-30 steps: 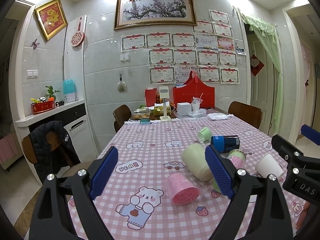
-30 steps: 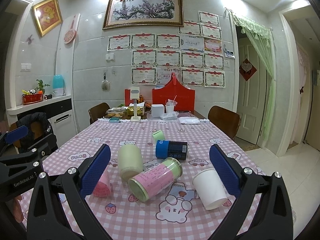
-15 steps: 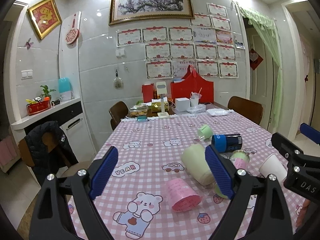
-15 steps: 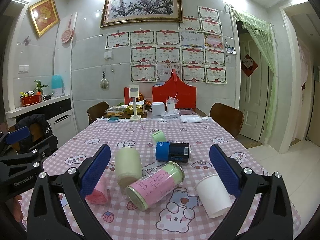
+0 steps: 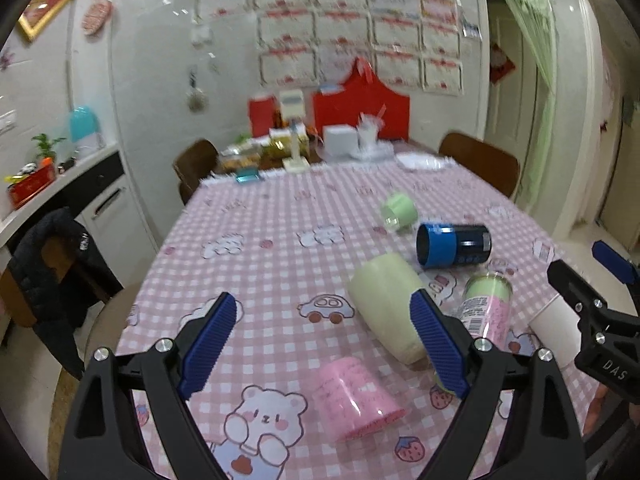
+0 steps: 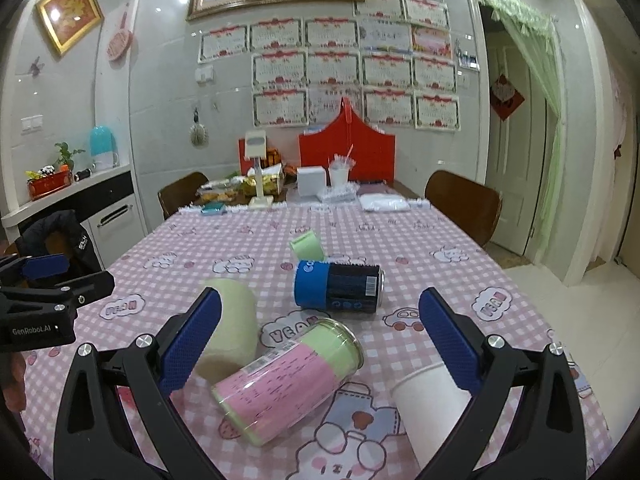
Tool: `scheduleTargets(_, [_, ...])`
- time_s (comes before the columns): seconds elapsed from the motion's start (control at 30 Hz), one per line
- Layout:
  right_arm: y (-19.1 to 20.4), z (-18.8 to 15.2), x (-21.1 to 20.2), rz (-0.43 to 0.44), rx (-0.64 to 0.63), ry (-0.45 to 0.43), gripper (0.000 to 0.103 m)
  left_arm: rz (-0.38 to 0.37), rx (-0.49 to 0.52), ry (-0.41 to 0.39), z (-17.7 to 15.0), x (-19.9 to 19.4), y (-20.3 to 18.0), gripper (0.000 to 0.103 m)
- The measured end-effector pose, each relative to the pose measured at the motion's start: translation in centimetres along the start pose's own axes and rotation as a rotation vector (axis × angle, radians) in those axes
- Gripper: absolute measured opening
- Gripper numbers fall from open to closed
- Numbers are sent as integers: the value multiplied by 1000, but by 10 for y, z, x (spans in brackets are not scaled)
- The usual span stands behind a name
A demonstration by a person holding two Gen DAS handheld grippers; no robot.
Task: Flip cup upside down
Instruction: 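Move the left tool toward the light green cup lying on its side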
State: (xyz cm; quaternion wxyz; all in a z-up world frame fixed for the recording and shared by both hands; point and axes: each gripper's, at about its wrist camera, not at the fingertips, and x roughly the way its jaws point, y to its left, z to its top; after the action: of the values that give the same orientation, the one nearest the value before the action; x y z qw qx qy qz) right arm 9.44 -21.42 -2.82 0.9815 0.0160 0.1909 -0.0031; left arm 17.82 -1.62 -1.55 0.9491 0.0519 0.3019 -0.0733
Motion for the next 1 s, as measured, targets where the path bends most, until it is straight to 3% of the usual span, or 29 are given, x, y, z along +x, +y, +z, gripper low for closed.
scheduleTargets(0.33, [-40, 15, 60, -72, 17, 90, 95, -179, 170, 155, 54, 87, -46, 87])
scheduleTargets(0.53, [-66, 15, 88, -120, 57, 146, 95, -209, 231, 216, 75, 141, -73, 87])
scheduleTargets(0.67, [-78, 15, 102, -132, 83, 187, 95, -277, 184, 284, 81, 164, -80, 87])
scheduleTargets(0.77, [-84, 16, 105, -135, 89, 192, 95, -225, 158, 306, 85, 176, -80, 87])
scheduleTargets(1.0, [-79, 22, 121, -85, 59, 236, 95, -198, 45, 380, 95, 204, -55, 87])
